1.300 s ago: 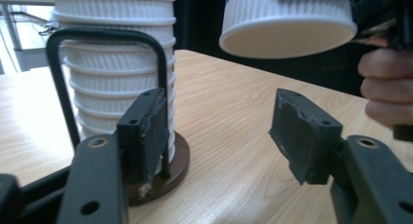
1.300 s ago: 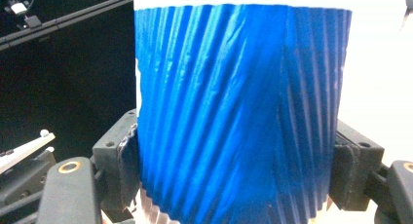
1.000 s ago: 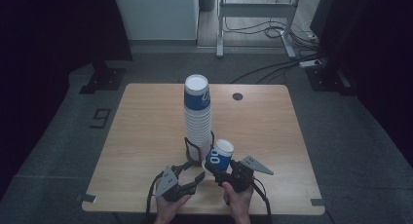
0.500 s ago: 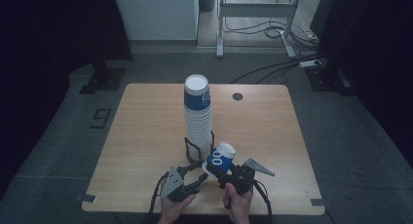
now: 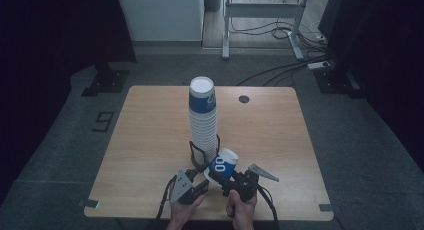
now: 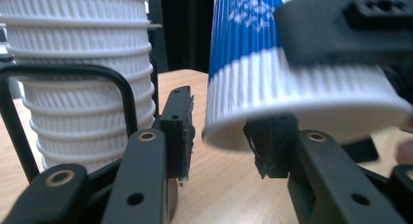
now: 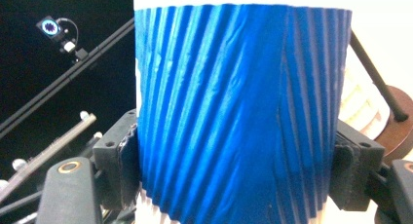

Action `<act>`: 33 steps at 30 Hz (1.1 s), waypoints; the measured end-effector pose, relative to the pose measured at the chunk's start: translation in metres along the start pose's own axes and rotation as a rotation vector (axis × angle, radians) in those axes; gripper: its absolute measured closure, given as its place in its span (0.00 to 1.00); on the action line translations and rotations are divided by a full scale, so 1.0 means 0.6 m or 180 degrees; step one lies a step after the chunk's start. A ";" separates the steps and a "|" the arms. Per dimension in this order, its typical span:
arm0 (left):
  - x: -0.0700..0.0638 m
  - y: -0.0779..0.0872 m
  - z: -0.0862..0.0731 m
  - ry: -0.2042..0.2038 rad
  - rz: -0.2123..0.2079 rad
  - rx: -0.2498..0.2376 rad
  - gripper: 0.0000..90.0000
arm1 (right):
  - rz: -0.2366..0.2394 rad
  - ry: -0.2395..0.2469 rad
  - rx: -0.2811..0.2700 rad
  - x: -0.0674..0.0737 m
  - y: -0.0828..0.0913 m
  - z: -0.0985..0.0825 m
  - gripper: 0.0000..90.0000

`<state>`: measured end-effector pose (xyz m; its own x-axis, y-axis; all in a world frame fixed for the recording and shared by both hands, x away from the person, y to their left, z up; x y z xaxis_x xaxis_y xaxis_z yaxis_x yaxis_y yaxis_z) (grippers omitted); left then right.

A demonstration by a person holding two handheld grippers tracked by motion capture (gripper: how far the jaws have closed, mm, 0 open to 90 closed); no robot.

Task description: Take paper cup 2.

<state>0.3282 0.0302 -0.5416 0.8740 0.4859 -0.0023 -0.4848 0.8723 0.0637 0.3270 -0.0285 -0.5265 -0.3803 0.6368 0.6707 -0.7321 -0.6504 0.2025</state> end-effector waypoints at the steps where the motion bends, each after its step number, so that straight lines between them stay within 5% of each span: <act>1: 0.000 -0.002 0.003 -0.0015 0.0032 -0.0031 0.72 | 0.0010 0.0014 0.0015 0.002 0.000 -0.002 0.24; 12: 0.003 -0.003 0.007 -0.0076 0.0154 -0.0019 0.88 | 0.0044 0.0021 0.0096 0.009 -0.002 -0.006 0.22; 33: -0.014 0.018 -0.012 0.0194 -0.0336 0.0306 0.93 | -0.0099 0.0391 -0.0134 0.001 -0.003 0.033 0.14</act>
<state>0.3157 0.0359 -0.5482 0.9149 0.3968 -0.0746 -0.3825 0.9108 0.1552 0.3391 -0.0352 -0.5121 -0.4215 0.7040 0.5715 -0.7667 -0.6133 0.1900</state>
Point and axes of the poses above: each handheld gripper's, and its own axes: y roughly backward along the jaws, z roughly out of its top, x roughly to its left, the point moved 10 cm from there along -y, roughly forward along the jaws, and after that the axes turned 15 degrees about -z, right-handed, at the moved point
